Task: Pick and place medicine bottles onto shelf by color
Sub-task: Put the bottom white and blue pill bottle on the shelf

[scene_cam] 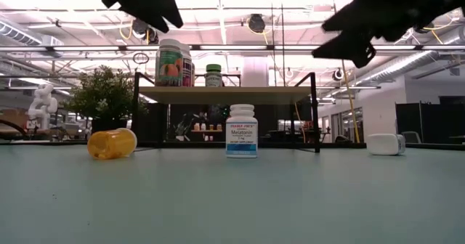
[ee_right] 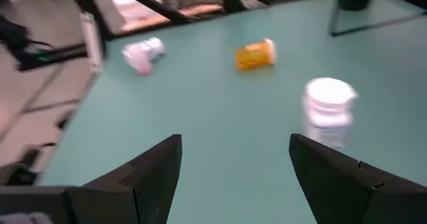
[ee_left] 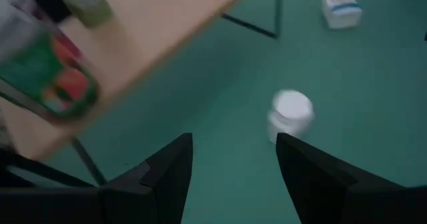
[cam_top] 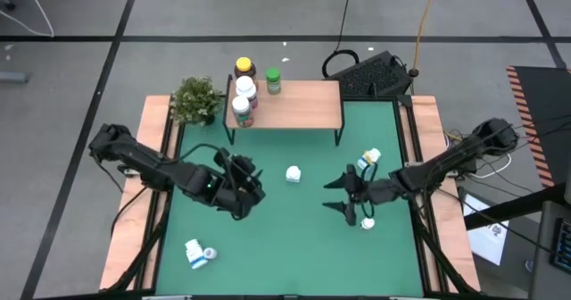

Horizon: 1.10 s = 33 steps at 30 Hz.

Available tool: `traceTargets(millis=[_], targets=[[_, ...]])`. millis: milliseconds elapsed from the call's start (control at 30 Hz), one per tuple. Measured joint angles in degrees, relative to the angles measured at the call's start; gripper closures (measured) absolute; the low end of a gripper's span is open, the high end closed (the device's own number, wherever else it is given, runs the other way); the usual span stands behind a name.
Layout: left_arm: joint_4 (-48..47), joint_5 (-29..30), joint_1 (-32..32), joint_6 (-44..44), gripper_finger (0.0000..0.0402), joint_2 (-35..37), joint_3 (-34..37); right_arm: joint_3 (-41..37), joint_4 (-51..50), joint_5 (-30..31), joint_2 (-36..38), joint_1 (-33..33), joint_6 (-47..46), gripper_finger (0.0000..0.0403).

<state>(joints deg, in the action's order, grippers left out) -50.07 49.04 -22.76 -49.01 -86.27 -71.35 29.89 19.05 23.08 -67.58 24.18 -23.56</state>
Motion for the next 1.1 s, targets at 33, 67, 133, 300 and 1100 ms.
traceTargets(millis=[33,67,133,300,1100], targets=[[-0.3,-1.2,-0.8,-1.3,0.0183,-0.1,0.0,0.0,2.0,0.6,-1.0,1.1,-0.3,0.0133],[-1.1,-2.2,-1.8,-3.0,0.0183,-0.2,0.0,0.0,3.8,0.9,-2.2,2.1,-0.4,0.0133],[-2.8,-4.2,-4.4,-7.9,0.0183,-0.2,0.0,0.0,7.3,1.0,-5.0,3.8,-0.5,0.0133],[-7.4,-9.1,-14.7,-24.0,0.0183,-0.7,0.0,0.8,16.0,1.0,-13.4,4.9,-3.2,0.0133],[-12.4,-35.8,-38.6,-81.5,0.0177,-9.4,0.0,11.5,22.7,-8.4,-25.4,3.6,-0.6,0.0133]])
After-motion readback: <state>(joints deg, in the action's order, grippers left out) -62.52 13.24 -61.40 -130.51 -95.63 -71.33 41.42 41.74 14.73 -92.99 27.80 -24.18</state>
